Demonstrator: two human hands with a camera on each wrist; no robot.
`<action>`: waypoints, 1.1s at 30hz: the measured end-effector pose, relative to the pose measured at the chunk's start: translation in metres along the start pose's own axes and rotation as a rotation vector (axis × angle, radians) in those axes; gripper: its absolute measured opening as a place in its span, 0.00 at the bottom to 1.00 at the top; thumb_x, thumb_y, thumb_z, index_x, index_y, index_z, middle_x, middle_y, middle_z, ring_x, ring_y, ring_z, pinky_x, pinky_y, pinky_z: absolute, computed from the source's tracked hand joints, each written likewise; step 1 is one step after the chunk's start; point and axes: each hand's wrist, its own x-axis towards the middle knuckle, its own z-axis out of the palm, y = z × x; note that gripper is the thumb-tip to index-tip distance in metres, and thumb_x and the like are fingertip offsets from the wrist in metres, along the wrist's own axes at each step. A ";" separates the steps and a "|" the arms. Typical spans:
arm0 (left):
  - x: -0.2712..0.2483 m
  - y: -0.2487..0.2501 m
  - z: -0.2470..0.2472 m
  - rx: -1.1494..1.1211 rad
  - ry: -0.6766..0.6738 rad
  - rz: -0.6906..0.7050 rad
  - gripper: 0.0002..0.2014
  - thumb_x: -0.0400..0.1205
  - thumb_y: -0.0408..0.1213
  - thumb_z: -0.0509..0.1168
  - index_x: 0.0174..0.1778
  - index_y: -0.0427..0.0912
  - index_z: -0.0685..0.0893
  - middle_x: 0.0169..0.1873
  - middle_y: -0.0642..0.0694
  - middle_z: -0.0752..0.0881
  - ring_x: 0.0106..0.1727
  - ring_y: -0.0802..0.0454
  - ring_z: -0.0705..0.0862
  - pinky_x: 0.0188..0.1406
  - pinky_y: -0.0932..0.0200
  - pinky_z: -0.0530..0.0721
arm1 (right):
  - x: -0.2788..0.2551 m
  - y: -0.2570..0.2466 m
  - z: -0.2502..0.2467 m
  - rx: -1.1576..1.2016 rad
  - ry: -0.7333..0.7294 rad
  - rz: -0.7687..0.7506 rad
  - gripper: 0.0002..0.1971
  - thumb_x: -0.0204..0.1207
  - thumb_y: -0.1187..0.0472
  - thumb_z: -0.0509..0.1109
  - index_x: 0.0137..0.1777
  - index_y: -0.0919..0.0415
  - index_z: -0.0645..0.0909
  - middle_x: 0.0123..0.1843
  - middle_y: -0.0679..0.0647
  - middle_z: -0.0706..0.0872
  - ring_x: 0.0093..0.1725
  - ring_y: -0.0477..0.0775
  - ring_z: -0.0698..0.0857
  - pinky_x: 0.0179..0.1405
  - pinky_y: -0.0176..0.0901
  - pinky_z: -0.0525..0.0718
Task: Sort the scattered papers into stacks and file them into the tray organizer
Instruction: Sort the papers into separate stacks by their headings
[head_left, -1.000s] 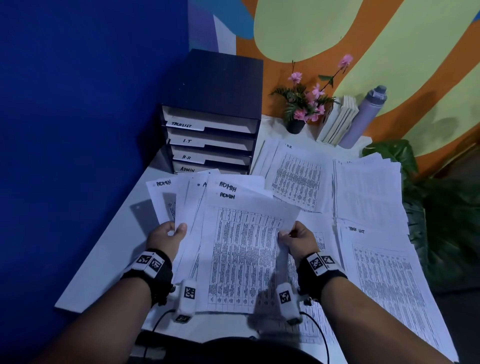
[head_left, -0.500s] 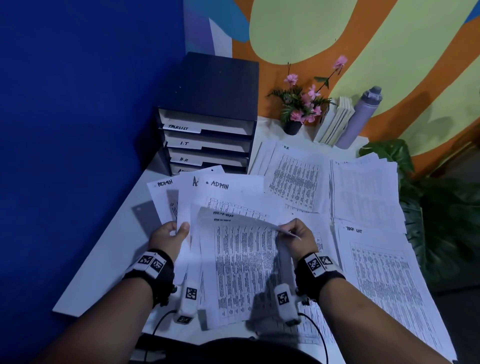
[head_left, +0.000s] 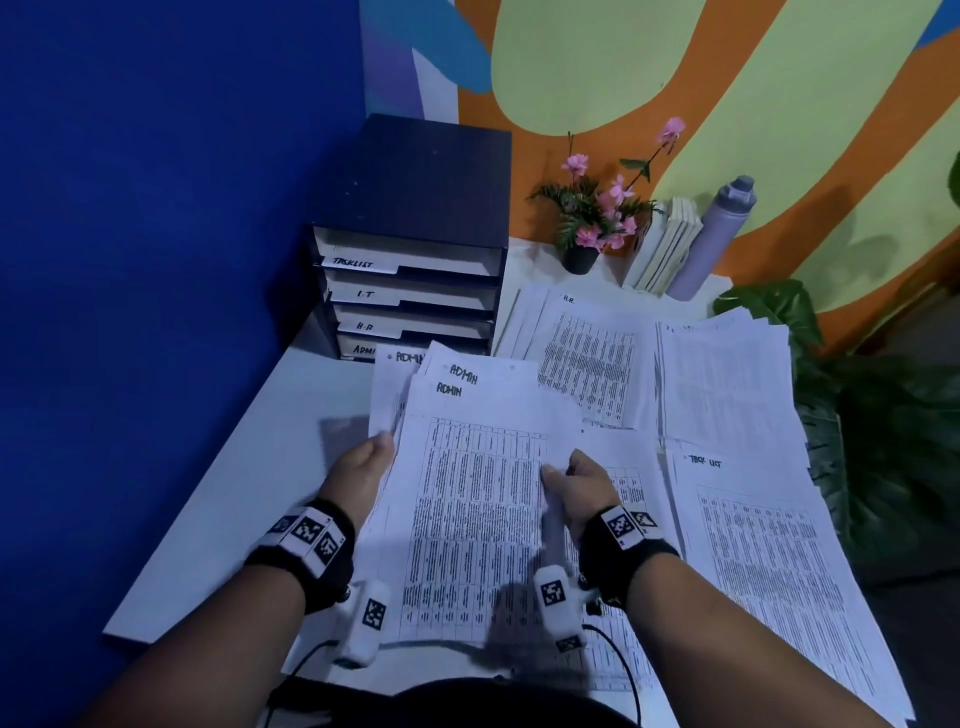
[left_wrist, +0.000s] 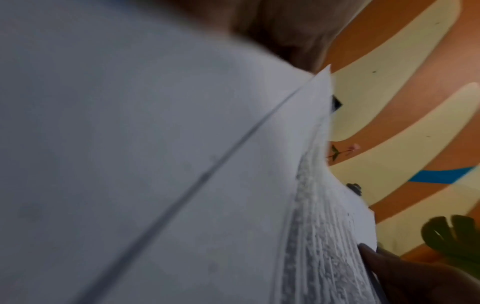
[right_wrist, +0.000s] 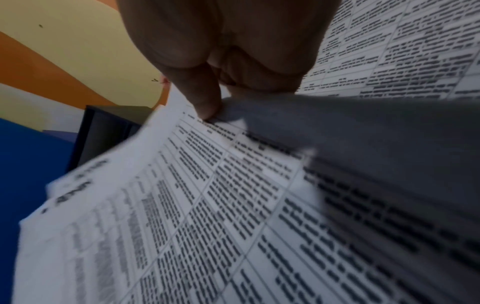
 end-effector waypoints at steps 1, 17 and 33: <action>0.001 0.003 0.001 -0.001 -0.003 -0.001 0.21 0.82 0.59 0.57 0.57 0.48 0.85 0.55 0.55 0.85 0.58 0.53 0.81 0.64 0.59 0.75 | -0.005 -0.006 0.002 0.025 0.005 0.009 0.21 0.57 0.48 0.76 0.36 0.61 0.70 0.35 0.58 0.70 0.32 0.56 0.73 0.32 0.55 0.78; 0.019 0.010 0.087 0.121 -0.236 -0.282 0.28 0.87 0.39 0.56 0.82 0.56 0.56 0.66 0.45 0.78 0.60 0.41 0.84 0.59 0.46 0.84 | -0.019 -0.030 -0.087 -0.371 0.273 -0.068 0.25 0.79 0.64 0.66 0.75 0.64 0.66 0.61 0.62 0.80 0.61 0.62 0.81 0.55 0.43 0.77; 0.035 -0.008 0.138 0.632 -0.290 -0.314 0.20 0.86 0.40 0.57 0.69 0.30 0.77 0.66 0.32 0.81 0.67 0.36 0.79 0.63 0.51 0.78 | -0.005 0.021 -0.084 -0.658 0.143 0.321 0.18 0.76 0.64 0.68 0.63 0.67 0.71 0.49 0.60 0.83 0.40 0.54 0.85 0.30 0.38 0.82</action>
